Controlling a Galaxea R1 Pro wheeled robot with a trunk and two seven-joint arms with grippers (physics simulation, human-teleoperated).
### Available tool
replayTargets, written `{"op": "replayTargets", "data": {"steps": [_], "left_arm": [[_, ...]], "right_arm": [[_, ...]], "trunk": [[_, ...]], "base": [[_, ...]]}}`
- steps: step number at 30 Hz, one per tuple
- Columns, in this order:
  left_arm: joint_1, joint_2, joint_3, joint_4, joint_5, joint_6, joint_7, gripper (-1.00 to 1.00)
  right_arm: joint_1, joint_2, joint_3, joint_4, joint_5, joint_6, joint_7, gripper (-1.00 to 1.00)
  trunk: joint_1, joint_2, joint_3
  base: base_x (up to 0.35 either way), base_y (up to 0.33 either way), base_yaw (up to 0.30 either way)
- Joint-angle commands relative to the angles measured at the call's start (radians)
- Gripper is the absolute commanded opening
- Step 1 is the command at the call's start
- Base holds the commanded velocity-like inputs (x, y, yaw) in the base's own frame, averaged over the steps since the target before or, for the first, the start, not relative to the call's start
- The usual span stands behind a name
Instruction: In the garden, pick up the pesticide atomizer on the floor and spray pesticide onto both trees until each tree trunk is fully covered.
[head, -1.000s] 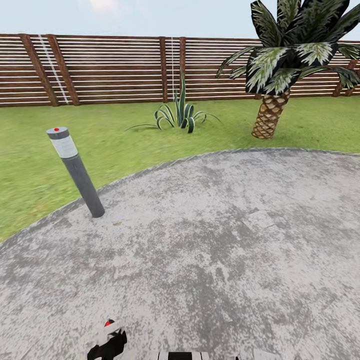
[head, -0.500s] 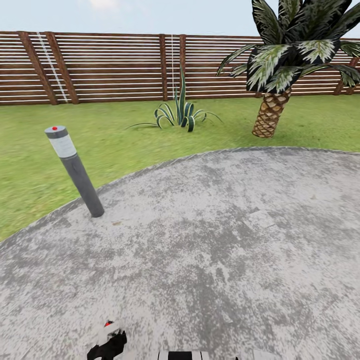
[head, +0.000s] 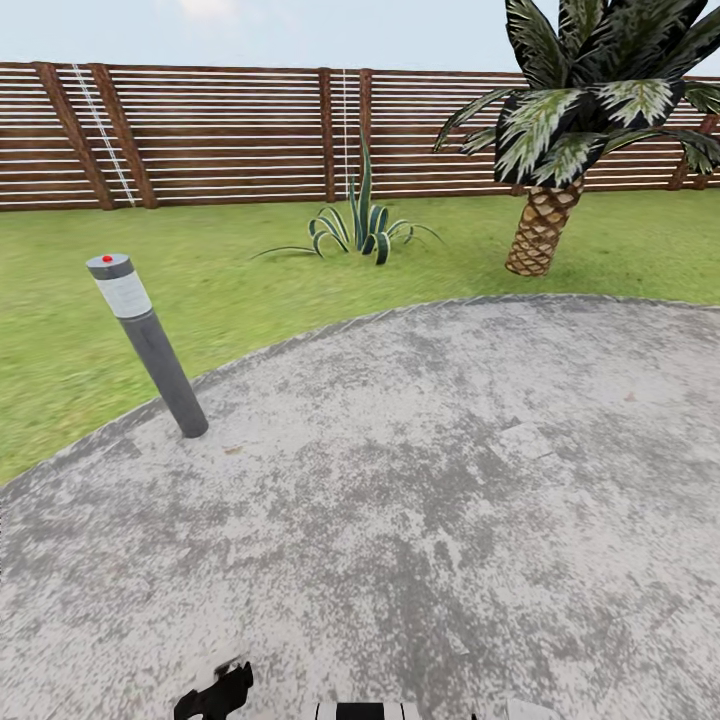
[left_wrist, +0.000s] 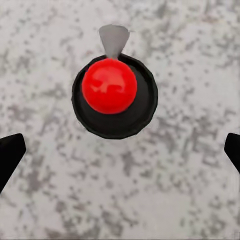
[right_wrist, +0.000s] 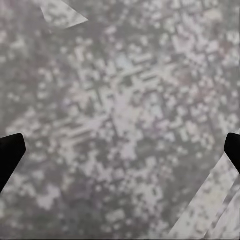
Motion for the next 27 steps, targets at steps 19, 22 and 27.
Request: {"op": "replayTargets", "data": {"steps": [19,22,27], "left_arm": [[0.0,-0.001,-0.009,0.0,0.006,-0.003,0.005,1.0],[0.0,-0.001,-0.009,0.0,0.006,-0.003,0.005,1.0],[0.0,-0.001,-0.009,0.0,0.006,-0.003,0.005,1.0]], "right_arm": [[0.0,0.001,-0.004,0.0,-0.001,-0.004,-0.001,1.0],[0.0,0.001,-0.004,0.0,-0.001,-0.004,-0.001,1.0],[0.0,0.001,-0.004,0.0,-0.001,-0.004,-0.001,1.0]], "trunk": [[0.001,-0.001,-0.012],[0.002,-0.001,-0.016],[0.002,-0.001,-0.016]], "base": [[0.0,0.027,0.0],[0.0,0.0,0.0],[0.0,0.0,0.0]]}}
